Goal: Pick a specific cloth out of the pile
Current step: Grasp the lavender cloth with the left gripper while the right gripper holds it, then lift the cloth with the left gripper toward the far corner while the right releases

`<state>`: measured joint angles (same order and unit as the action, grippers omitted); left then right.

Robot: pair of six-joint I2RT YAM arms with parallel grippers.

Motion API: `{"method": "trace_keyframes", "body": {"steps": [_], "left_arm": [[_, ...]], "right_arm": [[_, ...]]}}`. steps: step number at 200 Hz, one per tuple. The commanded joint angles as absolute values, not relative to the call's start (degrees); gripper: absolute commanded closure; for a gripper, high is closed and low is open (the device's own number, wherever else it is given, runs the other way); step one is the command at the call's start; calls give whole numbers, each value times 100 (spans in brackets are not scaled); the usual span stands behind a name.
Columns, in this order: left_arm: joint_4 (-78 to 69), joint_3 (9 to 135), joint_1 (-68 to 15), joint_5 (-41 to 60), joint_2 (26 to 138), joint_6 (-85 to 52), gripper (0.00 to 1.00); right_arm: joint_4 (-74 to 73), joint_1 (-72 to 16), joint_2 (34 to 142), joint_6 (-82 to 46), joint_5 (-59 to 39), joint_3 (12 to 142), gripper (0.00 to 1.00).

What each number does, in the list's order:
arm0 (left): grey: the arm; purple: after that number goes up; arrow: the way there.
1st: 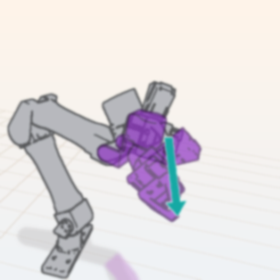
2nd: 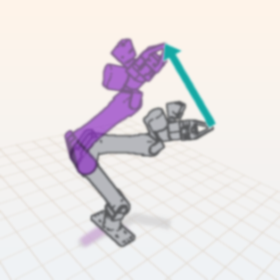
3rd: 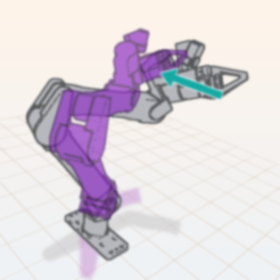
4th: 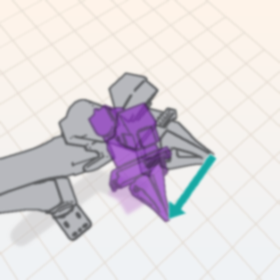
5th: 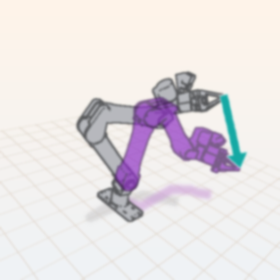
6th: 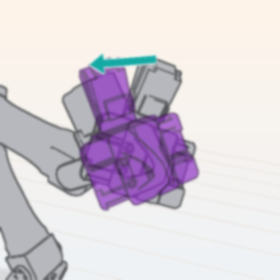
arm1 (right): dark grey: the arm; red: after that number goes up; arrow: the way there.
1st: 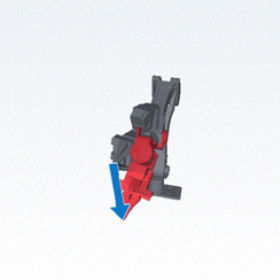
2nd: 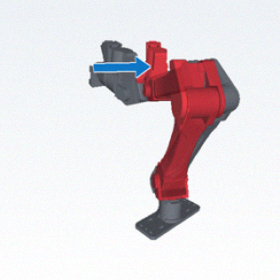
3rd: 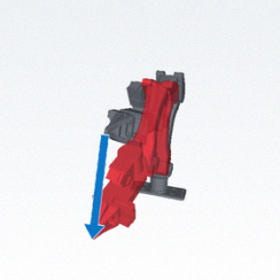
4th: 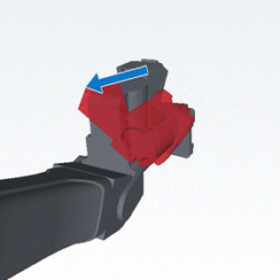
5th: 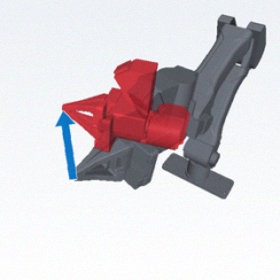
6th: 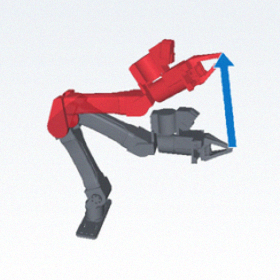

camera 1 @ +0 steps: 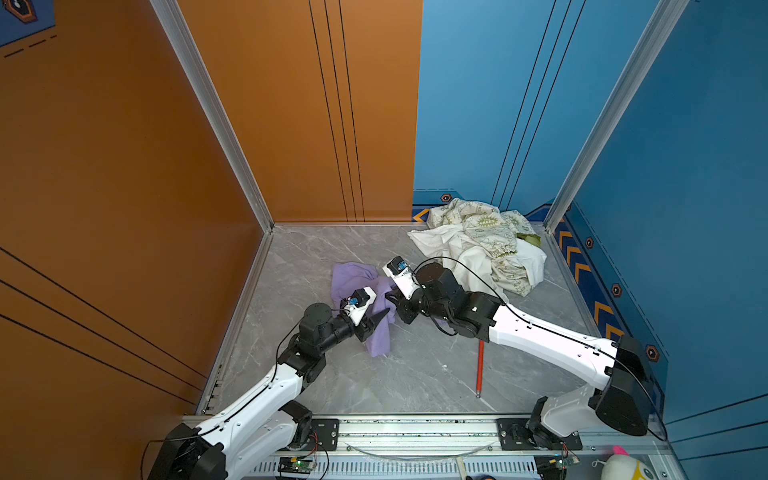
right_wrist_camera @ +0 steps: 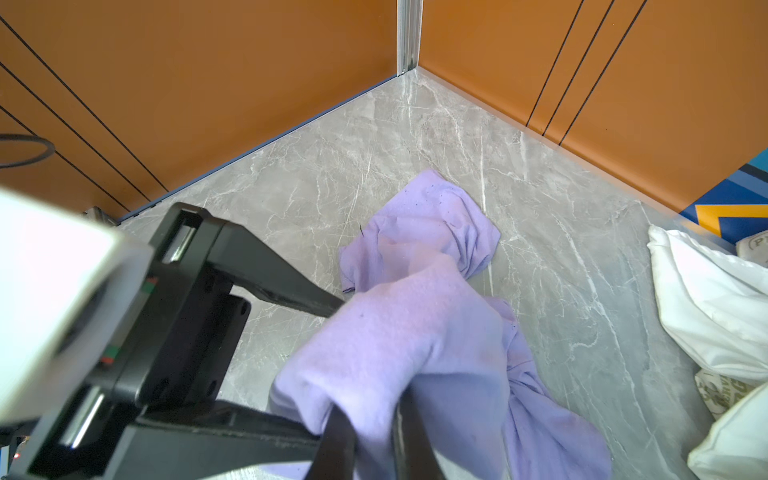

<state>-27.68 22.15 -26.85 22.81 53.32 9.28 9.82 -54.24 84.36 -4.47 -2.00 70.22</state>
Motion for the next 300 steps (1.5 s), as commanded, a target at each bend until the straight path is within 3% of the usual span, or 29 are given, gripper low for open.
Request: {"method": "trace_keyframes", "body": {"steps": [1, 17, 48, 95, 156, 195, 220, 261, 289, 300], "left_arm": [[-2848, 2457, -2799, 2413, 5501, 1100, 74], [-2848, 2604, -2847, 2035, 5680, 1012, 100], [-2848, 3040, -2686, 1270, 5950, 791, 100], [-2848, 4183, -2056, 1149, 6822, 765, 100], [-2810, 7547, -1231, 1059, 8675, 1075, 100], [-2361, 9355, -900, 870, 9064, 1542, 100], [-2106, 9048, -808, 735, 8752, 2124, 100], [-2093, 7030, -744, 397, 7906, 2401, 100], [-2085, 5501, -836, -91, 7398, 1659, 100], [-2088, 4933, -897, -250, 7230, 1299, 100]], "right_arm": [[656, -5443, 8280, -613, -269, 6921, 95], [713, -5443, 8261, -616, -61, 6921, 90], [764, -5419, 8021, -610, 631, 6821, 67], [747, -5220, 7402, -655, 1043, 6261, 32], [566, -4563, 6924, -1254, 980, 5730, 27], [558, -4362, 6713, -1316, 839, 5694, 26], [467, -4311, 6513, -1377, 805, 5500, 26], [238, -4258, 6109, -1650, 757, 4975, 25], [296, -4230, 5882, -1740, 753, 4760, 24], [324, -4220, 5813, -1775, 763, 4702, 19]]}}
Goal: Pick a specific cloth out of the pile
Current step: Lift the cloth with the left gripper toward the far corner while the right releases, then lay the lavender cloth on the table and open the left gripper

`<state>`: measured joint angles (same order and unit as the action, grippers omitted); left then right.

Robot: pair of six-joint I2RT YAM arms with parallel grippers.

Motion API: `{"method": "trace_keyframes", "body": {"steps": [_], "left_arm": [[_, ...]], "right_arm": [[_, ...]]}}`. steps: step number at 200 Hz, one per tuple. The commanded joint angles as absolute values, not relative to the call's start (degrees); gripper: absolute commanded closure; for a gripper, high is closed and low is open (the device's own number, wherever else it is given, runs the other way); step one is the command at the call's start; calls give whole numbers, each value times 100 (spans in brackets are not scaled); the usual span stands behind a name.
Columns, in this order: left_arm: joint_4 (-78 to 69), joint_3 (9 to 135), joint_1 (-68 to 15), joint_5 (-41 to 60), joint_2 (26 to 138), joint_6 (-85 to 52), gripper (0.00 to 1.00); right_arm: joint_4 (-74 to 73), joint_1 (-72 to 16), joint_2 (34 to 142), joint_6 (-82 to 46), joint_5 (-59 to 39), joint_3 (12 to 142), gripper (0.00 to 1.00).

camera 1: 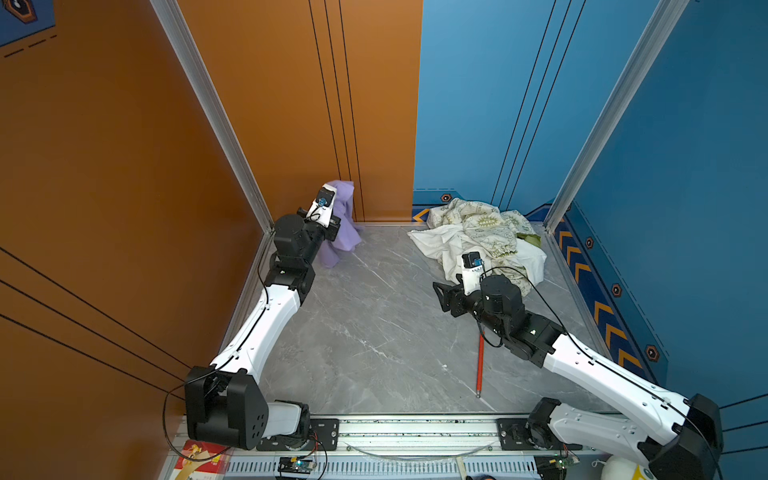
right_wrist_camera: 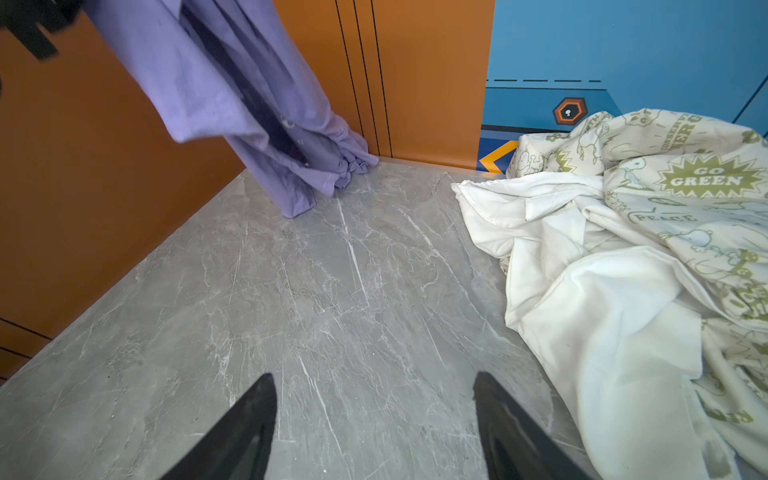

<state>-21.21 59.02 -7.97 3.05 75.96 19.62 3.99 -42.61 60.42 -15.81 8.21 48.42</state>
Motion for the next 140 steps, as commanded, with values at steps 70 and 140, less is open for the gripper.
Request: {"method": "trace_keyframes", "body": {"steps": [70, 140], "left_arm": [[-1361, 3092, -1194, -1188, 6812, -644, 100], [-271, 3209, -1143, -1100, 6571, -1444, 73]], "right_arm": [[509, -4167, 5625, -1859, 751, 4484, 13], [441, -4130, 5583, -1962, 718, 4342, 11]]}}
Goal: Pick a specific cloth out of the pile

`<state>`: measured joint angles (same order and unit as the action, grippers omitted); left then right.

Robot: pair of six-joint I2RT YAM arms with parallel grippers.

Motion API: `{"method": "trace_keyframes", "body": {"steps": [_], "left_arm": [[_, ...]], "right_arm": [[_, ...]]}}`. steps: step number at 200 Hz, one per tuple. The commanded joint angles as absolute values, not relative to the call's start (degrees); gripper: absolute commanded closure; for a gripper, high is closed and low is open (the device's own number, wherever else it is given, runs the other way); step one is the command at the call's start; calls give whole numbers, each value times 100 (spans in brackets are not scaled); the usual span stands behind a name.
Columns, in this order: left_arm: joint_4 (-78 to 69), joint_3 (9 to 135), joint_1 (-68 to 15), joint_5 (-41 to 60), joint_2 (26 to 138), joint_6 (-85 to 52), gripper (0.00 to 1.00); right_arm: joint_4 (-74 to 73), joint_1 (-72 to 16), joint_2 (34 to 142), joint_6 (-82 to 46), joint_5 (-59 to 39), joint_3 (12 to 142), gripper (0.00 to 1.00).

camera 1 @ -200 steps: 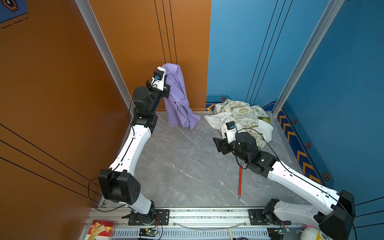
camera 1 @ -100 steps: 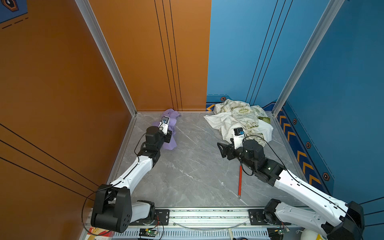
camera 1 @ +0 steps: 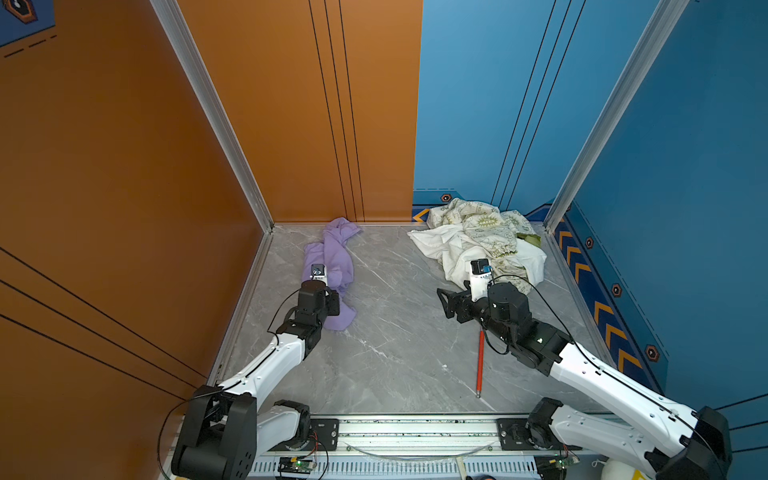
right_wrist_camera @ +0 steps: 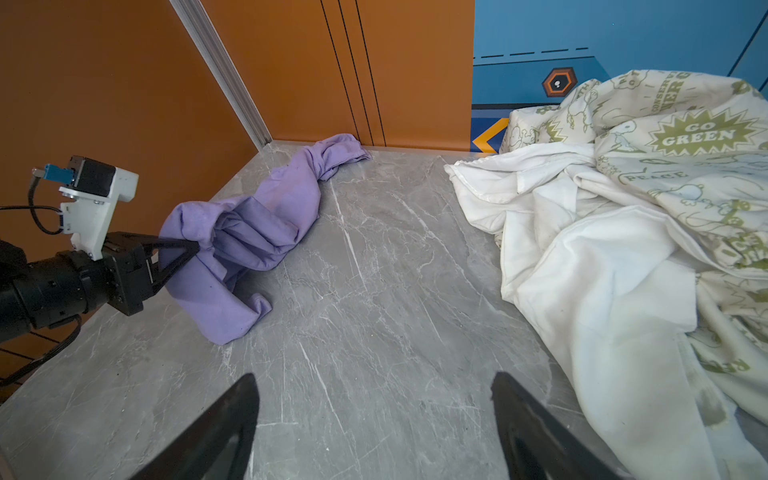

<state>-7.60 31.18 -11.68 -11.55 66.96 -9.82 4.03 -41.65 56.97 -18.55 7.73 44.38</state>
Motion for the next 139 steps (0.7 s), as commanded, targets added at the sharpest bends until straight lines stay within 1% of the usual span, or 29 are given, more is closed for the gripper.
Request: {"method": "trace_keyframes", "body": {"steps": [1, 14, 22, 36, 42, 48, 52, 58, 79, 97, 139], "left_arm": [[-263, 3208, -1147, -1090, 6559, -1451, 72], [-149, 3224, -1135, -953, 6383, -1565, 57], [-70, 3241, -1126, -876, 6219, -1597, 47], [82, 3303, -1125, -813, 5879, -1617, 30], [156, 3336, -1129, -816, 5696, -1617, 21], [232, 3384, -1128, -831, 5504, -1617, 15], [279, 3415, -1121, -839, 5383, -1617, 8], [321, 3468, -1126, -845, 5196, -1601, 0], [199, 3623, -1116, -573, 4645, -1389, 2], [187, 3855, -1105, -440, 4518, -1325, 2], [311, 4332, -1061, 517, 5258, -1595, 2]], "right_arm": [[449, -4126, 5577, -1961, 715, 4338, 11], [491, -4100, 5514, -1935, 719, 4303, 11], [522, -4080, 5455, -1925, 735, 4279, 8], [545, -4063, 5334, -1920, 739, 4220, 8], [549, -4063, 5285, -1916, 734, 4186, 7], [553, -4061, 5230, -1917, 738, 4155, 7], [554, -3900, 5206, -1916, 737, 4135, 7], [554, -3854, 5157, -1925, 729, 4104, 7], [545, -3761, 5030, -1951, 722, 4010, 6], [545, -3701, 4984, -1968, 699, 3981, 6], [545, -3664, 5001, -2055, 639, 3983, 5]]}}
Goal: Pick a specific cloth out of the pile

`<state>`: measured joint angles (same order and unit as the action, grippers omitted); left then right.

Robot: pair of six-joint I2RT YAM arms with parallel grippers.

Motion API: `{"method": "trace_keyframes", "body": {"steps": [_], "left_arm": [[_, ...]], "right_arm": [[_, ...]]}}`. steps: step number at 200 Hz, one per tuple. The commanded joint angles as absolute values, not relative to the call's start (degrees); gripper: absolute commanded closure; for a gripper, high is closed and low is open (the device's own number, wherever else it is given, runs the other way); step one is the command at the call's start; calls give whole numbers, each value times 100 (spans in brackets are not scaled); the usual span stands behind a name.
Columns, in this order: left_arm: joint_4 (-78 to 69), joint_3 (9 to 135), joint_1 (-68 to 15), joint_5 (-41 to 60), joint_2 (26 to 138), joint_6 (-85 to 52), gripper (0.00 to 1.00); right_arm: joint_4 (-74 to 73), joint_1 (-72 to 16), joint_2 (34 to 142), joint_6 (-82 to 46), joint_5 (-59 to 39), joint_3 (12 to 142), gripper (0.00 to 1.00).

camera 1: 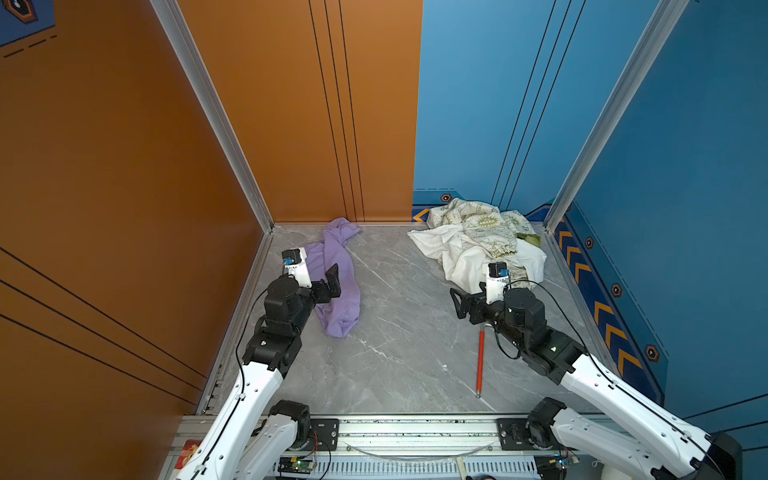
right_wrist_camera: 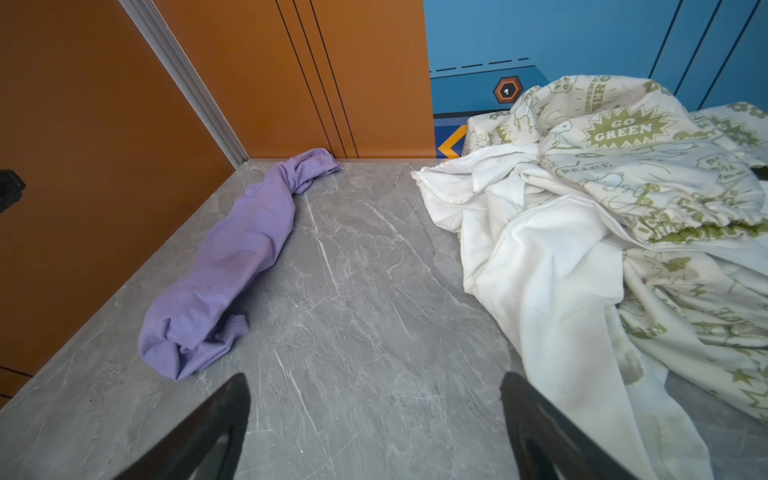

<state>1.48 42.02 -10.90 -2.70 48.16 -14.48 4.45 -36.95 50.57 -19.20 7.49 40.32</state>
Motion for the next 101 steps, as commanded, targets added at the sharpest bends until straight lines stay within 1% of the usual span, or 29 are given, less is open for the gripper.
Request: {"method": "trace_keyframes", "body": {"steps": [1, 33, 101], "left_arm": [[310, 4332, -1058, 557, 5279, -1611, 2], [174, 4259, -1126, 1145, 6052, -2173, 2], [-410, 3373, -1649, 928, 6893, -2565, 2]], "right_arm": [[545, -3660, 5001, -2056, 640, 3982, 5], [622, -3665, 4984, -2083, 650, 3960, 5], [631, -3639, 5110, -2205, 670, 3889, 5]]}}
